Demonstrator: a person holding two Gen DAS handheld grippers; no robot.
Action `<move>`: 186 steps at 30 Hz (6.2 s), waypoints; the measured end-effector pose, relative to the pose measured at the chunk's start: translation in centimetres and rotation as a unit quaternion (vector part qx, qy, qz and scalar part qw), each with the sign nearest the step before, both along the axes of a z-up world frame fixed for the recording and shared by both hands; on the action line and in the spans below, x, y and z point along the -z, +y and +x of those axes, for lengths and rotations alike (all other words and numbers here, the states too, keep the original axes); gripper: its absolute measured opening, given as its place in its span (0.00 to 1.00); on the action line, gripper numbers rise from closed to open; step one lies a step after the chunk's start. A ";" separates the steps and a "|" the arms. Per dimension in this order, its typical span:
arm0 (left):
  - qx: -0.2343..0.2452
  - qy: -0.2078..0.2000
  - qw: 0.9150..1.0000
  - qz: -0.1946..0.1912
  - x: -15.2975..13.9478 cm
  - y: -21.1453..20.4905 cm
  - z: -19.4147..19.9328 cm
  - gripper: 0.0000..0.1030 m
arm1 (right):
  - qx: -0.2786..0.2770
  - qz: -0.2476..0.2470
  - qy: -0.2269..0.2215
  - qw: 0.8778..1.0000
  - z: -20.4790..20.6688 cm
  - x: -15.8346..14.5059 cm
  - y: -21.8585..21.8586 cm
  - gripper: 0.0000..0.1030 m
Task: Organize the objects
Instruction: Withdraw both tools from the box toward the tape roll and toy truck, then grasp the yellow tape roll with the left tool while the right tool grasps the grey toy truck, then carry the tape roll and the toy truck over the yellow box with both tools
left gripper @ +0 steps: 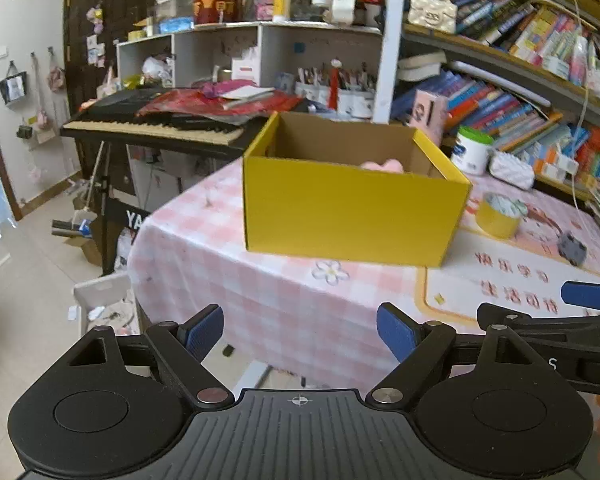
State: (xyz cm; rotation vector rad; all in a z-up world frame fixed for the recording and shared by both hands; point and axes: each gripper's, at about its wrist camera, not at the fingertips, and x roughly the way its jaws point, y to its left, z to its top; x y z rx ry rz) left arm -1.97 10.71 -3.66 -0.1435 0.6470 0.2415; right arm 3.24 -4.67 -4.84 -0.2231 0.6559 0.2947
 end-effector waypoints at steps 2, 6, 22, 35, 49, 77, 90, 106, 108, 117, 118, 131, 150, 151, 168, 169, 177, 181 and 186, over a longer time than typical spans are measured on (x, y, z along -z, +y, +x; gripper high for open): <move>0.008 0.006 1.000 -0.001 0.2 -0.4 -0.3 0.84 | 0.010 0.002 0.005 1.000 -0.7 0.3 -0.7 0.88; 0.028 0.015 0.999 -0.003 0.5 -1.4 -0.4 0.84 | 0.032 0.004 0.015 0.999 -1.4 0.7 -2.1 0.88; 0.138 0.017 0.990 -0.005 0.7 -7.8 2.9 0.84 | 0.156 0.009 0.023 0.988 -1.9 1.0 -9.9 0.88; 0.184 0.014 0.983 0.002 0.5 -13.1 8.0 0.84 | 0.206 0.015 0.028 0.978 2.3 0.9 -15.5 0.89; 0.180 0.013 0.984 -0.005 0.7 -18.1 15.2 0.84 | 0.194 0.008 0.038 0.980 10.4 0.9 -20.4 0.89; 0.092 0.030 0.995 0.017 1.4 -22.5 23.9 0.83 | 0.113 0.013 0.060 0.992 24.7 4.6 -25.3 0.93; 0.091 0.039 0.995 0.032 3.0 -23.2 30.8 0.94 | 0.038 0.002 0.089 0.995 29.3 6.7 -25.0 0.51; 0.097 0.095 0.989 0.065 7.5 -25.1 37.3 0.82 | 0.027 0.052 0.081 0.995 25.5 3.4 -26.8 0.51; 0.101 0.099 0.988 0.059 7.3 -25.1 37.1 0.82 | 0.030 0.052 0.080 0.995 25.3 3.3 -27.1 0.51; 0.115 0.008 0.993 0.012 1.7 -24.6 32.0 0.82 | 0.049 0.060 0.089 0.993 24.8 3.2 -27.3 0.51; 0.118 -0.006 0.993 0.009 1.0 -24.5 31.2 0.82 | 0.051 0.060 0.091 0.993 24.7 3.2 -27.2 0.51; 0.122 -0.021 0.992 -0.015 -0.3 -21.8 22.9 0.82 | 0.046 0.056 0.084 0.994 20.8 2.4 -24.1 0.51; 0.099 -0.057 0.993 -0.022 -2.2 -12.6 11.5 0.82 | 0.020 0.046 0.046 0.998 11.0 -0.7 -14.6 0.51; 0.095 -0.053 0.994 -0.023 -2.0 -12.0 11.0 0.82 | 0.014 0.045 0.047 0.998 10.3 -0.7 -13.8 0.51; 0.039 -0.045 0.998 -0.019 -1.7 -3.4 3.0 0.82 | -0.052 0.047 0.036 0.997 3.0 -0.9 -3.9 0.51; 0.038 -0.046 0.998 -0.018 -1.7 -3.0 2.7 0.82 | -0.054 0.048 0.035 0.997 2.8 -0.9 -3.5 0.51; 0.029 -0.059 0.998 -0.012 -2.3 -0.4 1.3 0.82 | -0.069 0.047 0.034 0.996 1.1 -1.0 -0.4 0.51; 0.026 -0.076 0.997 -0.006 -3.0 0.5 1.2 0.82 | -0.081 0.045 0.029 0.995 0.8 -1.4 0.8 0.51; 0.026 -0.102 0.994 0.002 -4.3 1.5 2.2 0.82 | -0.082 0.057 0.008 0.995 1.6 -2.6 1.5 0.51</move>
